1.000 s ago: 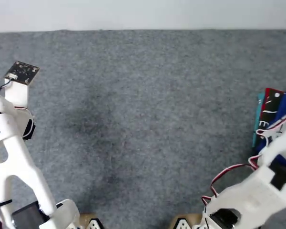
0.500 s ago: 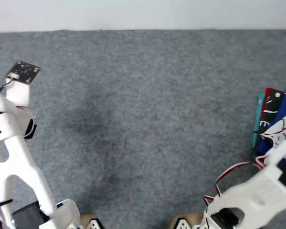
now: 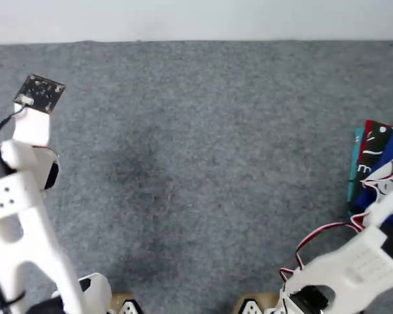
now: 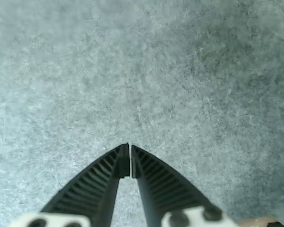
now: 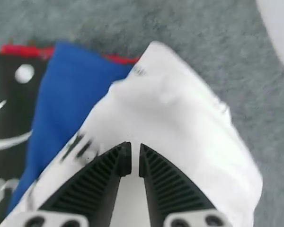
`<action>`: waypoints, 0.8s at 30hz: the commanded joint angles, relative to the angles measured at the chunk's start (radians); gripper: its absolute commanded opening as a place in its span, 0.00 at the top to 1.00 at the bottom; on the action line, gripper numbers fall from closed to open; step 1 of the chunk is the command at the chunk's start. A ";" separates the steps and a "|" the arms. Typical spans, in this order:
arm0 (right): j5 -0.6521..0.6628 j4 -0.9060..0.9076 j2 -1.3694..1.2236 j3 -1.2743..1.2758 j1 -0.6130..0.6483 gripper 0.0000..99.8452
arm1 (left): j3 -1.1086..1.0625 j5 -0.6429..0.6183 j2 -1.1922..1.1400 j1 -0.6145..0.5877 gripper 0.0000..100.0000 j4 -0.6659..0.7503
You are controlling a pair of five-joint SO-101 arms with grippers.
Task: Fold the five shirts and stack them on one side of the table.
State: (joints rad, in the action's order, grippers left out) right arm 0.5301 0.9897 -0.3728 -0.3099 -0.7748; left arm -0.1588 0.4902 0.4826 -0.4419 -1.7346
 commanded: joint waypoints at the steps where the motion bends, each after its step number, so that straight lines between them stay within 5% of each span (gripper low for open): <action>1: -0.012 0.163 0.120 -0.063 0.039 0.96 | -0.067 -0.005 0.117 0.005 0.99 -0.018; 7: -0.012 0.409 0.122 -0.055 0.097 0.96 | -0.268 -0.003 0.256 0.005 0.99 -0.006; 13: -0.012 0.463 -0.012 -0.003 0.163 0.96 | -0.453 -0.006 0.365 0.005 0.99 0.071; 24: -0.014 0.797 0.259 -0.048 0.200 0.96 | -0.573 -0.051 0.661 0.005 0.98 0.083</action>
State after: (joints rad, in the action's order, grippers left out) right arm 0.5286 1.6893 -0.2225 -0.3053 -0.5984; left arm -0.7204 0.4841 1.0641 -0.4404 -1.6824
